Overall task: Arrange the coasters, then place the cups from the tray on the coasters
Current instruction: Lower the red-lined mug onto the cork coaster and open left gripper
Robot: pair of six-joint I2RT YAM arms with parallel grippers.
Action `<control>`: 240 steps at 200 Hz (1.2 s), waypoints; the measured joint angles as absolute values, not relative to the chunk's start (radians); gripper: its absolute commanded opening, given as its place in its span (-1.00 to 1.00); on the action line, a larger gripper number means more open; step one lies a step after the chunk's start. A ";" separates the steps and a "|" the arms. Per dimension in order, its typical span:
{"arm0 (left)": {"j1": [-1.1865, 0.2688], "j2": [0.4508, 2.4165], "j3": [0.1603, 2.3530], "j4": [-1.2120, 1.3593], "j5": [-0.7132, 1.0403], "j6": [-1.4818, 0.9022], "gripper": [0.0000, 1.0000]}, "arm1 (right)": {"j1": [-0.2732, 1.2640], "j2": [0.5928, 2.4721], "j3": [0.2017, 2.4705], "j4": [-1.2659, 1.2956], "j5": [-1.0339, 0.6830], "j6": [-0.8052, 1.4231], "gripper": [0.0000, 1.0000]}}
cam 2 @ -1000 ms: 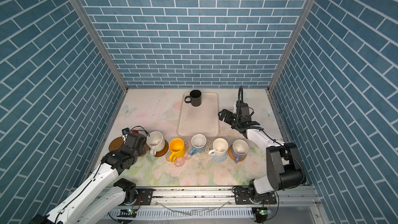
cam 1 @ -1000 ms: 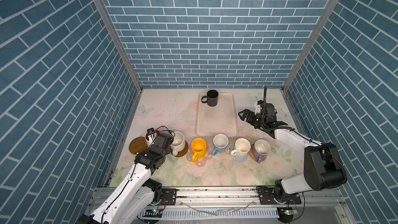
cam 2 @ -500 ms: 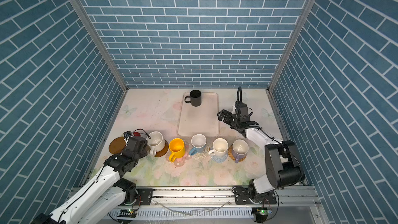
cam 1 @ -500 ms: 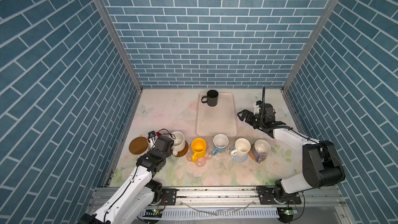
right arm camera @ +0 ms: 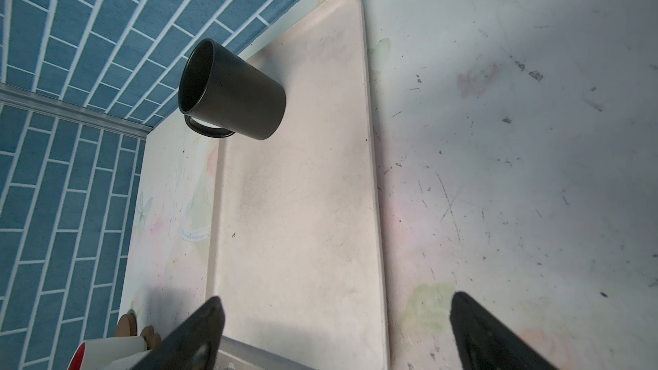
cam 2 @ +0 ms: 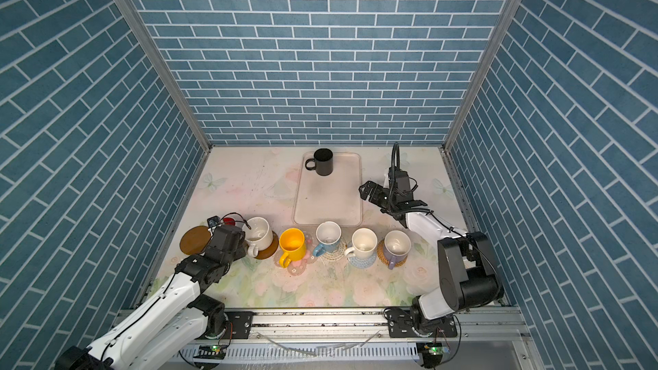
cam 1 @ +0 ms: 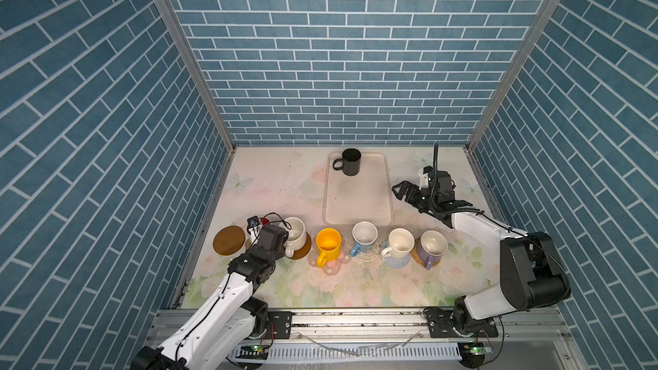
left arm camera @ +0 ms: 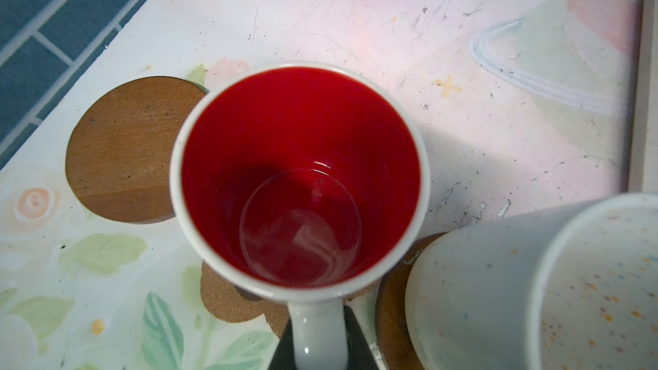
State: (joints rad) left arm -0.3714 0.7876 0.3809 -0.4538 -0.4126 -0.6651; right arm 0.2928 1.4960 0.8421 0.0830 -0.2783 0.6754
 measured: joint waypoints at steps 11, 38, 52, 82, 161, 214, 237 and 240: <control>-0.371 0.793 0.381 -0.450 -0.409 -0.663 -1.00 | 0.293 1.496 0.842 0.083 -0.278 0.675 0.98; -0.371 0.799 0.381 -0.447 -0.401 -0.662 -0.84 | 0.293 1.496 0.842 0.083 -0.278 0.675 0.98; -0.371 0.799 0.381 -0.445 -0.399 -0.662 -0.69 | 0.293 1.496 0.842 0.083 -0.278 0.675 0.98; -0.371 0.793 0.381 -0.443 -0.404 -0.661 -0.32 | 0.293 1.496 0.842 0.083 -0.278 0.675 0.98; -0.371 0.729 0.381 -0.453 -0.420 -0.678 0.02 | 0.295 1.496 0.839 0.083 -0.278 0.675 0.98; -0.371 0.689 0.431 -0.496 -0.425 -0.666 0.16 | 0.295 1.496 0.835 0.084 -0.284 0.675 0.98; -0.371 0.683 0.502 -0.528 -0.404 -0.630 0.17 | 0.295 1.496 0.831 0.083 -0.289 0.674 0.98; -0.371 0.683 0.514 -0.531 -0.399 -0.625 0.18 | 0.295 1.496 0.831 0.083 -0.290 0.674 0.98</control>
